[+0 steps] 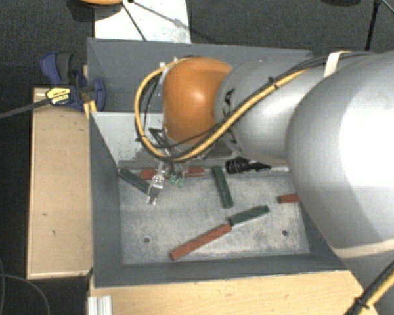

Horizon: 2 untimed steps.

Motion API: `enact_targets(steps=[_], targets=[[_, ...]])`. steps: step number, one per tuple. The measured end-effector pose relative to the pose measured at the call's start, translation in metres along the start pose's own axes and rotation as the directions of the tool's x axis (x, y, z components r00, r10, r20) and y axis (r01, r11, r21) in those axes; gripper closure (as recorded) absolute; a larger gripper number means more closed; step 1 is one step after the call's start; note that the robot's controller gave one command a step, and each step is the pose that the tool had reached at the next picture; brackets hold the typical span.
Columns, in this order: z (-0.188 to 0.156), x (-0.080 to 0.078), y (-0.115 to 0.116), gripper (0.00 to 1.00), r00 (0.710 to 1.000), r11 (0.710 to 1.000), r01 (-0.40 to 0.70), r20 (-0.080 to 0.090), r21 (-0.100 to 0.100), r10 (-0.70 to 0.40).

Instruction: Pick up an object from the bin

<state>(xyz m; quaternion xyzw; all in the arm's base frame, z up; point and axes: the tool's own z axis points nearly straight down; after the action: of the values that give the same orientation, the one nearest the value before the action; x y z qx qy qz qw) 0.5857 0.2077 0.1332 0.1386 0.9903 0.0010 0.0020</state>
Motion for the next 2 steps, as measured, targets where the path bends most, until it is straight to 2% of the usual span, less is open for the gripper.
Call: enact_targets(steps=[1, 2], targets=[[0.0634, -0.0006, 0.0122, 0.00, 0.991, 0.991, -0.136, -0.004, 0.002, 0.136], [0.0609, -0.0035, 0.0164, 1.00, 0.997, 0.997, -0.075, 0.003, 0.000, 0.075]])
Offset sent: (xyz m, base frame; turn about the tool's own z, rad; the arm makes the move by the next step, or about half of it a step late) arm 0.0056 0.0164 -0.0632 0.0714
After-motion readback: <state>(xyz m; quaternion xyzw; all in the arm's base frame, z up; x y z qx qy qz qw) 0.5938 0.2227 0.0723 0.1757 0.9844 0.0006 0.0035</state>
